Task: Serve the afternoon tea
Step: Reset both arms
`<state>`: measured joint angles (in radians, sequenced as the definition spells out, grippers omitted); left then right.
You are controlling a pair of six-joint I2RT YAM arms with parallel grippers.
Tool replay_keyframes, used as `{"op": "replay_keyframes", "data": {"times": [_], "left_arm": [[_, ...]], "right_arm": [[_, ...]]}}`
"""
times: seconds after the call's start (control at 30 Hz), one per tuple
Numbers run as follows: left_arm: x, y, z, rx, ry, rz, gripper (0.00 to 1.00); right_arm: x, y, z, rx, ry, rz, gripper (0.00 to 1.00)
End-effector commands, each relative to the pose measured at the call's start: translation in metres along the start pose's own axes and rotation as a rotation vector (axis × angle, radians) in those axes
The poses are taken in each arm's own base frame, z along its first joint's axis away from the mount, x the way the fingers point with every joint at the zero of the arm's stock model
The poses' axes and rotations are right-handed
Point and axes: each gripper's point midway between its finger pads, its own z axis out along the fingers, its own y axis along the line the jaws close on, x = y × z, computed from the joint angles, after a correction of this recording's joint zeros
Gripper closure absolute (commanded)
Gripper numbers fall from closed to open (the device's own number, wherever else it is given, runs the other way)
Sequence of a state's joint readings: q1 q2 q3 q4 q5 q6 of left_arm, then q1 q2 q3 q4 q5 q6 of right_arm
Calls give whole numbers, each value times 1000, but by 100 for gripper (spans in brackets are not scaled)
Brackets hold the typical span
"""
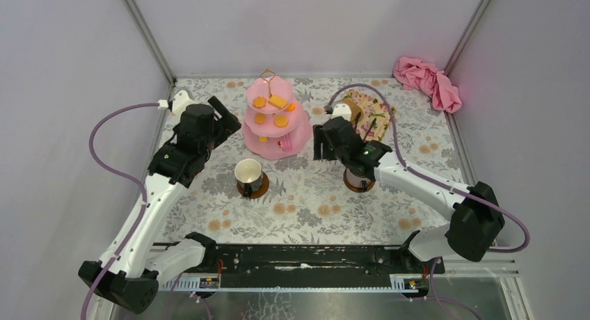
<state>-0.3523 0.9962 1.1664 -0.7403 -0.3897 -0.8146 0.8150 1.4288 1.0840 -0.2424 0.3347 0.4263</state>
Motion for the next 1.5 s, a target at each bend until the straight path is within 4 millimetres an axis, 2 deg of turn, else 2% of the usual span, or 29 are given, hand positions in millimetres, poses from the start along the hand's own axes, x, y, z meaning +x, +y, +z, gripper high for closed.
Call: {"op": "replay_keyframes", "data": {"times": [0.0, 0.07, 0.17, 0.27, 0.4, 0.53, 0.77, 1.0, 1.13, 1.3, 1.47], "left_arm": [[-46, -31, 16, 69, -190, -3, 0], [-52, -33, 26, 61, -236, 21, 0], [-60, -28, 40, 12, -301, 59, 0], [-66, -25, 50, -10, -359, 108, 0], [-69, -18, 64, -46, -416, 187, 0], [-72, -3, 77, -71, -454, 215, 0], [-64, 33, 98, -59, -525, 239, 0], [-33, 62, 127, -48, -533, 239, 0], [-14, 78, 146, -90, -475, 258, 0], [-11, 89, 144, -102, -496, 245, 0], [-12, 89, 143, -100, -506, 242, 0]], "right_arm": [[-53, -51, -19, 124, -140, 66, 25], [-66, -74, -25, 177, -175, 99, 20], [-86, -109, -35, 297, -258, 100, 1], [-93, -137, -39, 378, -272, 107, 1], [-88, -173, -39, 470, -269, 120, 1], [-85, -203, -38, 522, -303, 155, 1], [-69, -250, -37, 600, -272, 215, 1], [-58, -283, -44, 734, -265, 241, 1], [-56, -290, -47, 794, -262, 276, 1], [-53, -293, -48, 816, -270, 295, 1], [-52, -294, -48, 821, -271, 304, 1]]}}
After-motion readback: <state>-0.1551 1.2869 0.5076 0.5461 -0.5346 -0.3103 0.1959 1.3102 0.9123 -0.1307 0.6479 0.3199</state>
